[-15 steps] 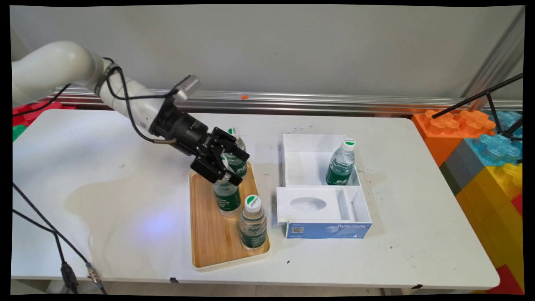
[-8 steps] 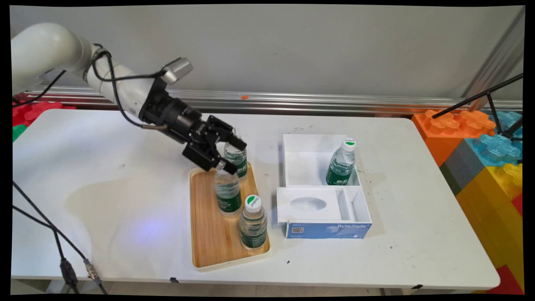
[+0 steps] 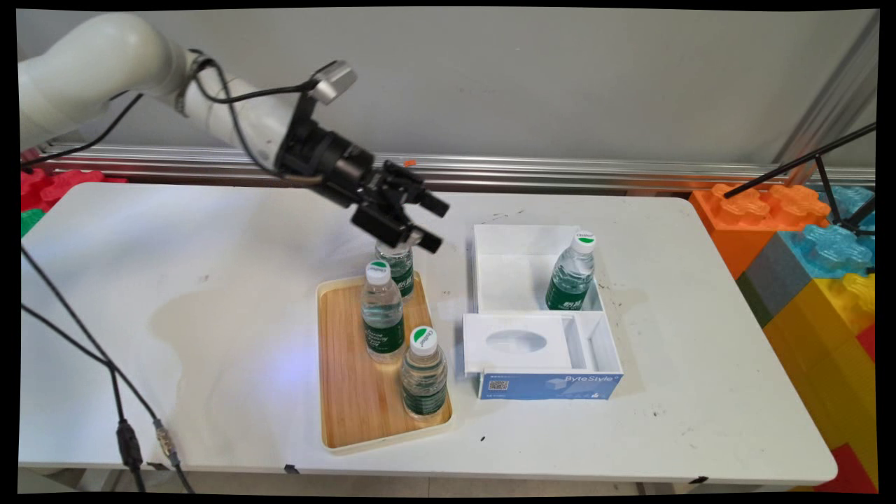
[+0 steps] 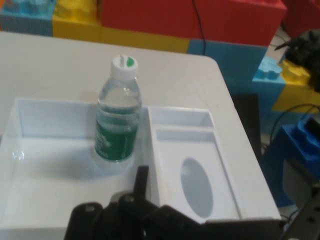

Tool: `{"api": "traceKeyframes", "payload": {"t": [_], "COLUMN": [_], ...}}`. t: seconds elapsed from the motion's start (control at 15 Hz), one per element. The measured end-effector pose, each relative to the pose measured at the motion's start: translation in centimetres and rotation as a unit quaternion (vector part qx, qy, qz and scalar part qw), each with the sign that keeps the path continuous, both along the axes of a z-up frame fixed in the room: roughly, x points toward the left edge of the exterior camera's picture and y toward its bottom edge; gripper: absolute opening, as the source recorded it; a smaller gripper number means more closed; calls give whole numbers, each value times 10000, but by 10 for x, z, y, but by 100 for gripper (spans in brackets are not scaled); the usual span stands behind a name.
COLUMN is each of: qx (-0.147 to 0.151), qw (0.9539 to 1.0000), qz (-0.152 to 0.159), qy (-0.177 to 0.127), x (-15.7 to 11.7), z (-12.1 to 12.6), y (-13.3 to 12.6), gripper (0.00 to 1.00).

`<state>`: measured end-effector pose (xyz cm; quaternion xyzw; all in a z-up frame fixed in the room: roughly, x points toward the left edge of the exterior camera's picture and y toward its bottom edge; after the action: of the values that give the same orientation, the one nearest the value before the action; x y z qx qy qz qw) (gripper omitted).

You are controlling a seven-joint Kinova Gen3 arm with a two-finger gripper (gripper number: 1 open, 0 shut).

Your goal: Pick up the green bottle from the white box

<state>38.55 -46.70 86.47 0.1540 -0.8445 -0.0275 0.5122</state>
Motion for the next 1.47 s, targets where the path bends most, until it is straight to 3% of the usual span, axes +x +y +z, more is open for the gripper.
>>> {"api": "traceKeyframes", "payload": {"t": [0.73,1.47], "qx": [-206,-88], "qw": [9998,9999], "qz": [69,59], "qy": [48,-70], "x": [-75,-128], "z": [-29,-71], "y": [-68,-100], "gripper": [100,100]}}
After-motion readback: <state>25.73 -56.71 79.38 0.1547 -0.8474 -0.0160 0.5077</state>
